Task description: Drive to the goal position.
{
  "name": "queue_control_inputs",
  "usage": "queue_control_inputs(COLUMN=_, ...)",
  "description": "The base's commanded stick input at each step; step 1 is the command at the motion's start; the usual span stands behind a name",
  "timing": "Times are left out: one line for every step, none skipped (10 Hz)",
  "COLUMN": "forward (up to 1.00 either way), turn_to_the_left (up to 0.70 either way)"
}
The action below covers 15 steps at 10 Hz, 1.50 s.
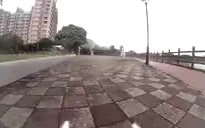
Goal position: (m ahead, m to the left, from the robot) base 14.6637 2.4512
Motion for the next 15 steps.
queue_control_inputs(forward=0.7, turn_to_the_left=0.02)
queue_control_inputs(forward=0.7, turn_to_the_left=0.02)
queue_control_inputs(forward=0.7, turn_to_the_left=0.02)
queue_control_inputs(forward=0.7, turn_to_the_left=0.02)
queue_control_inputs(forward=0.7, turn_to_the_left=0.02)
queue_control_inputs(forward=0.7, turn_to_the_left=0.02)
queue_control_inputs(forward=0.7, turn_to_the_left=0.02)
queue_control_inputs(forward=0.7, turn_to_the_left=0.02)
queue_control_inputs(forward=0.7, turn_to_the_left=0.02)
queue_control_inputs(forward=0.7, turn_to_the_left=0.01)
queue_control_inputs(forward=0.7, turn_to_the_left=0.0)
queue_control_inputs(forward=0.7, turn_to_the_left=0.01)
queue_control_inputs(forward=0.7, turn_to_the_left=0.02)
queue_control_inputs(forward=0.7, turn_to_the_left=0.02)
queue_control_inputs(forward=0.7, turn_to_the_left=0.02)
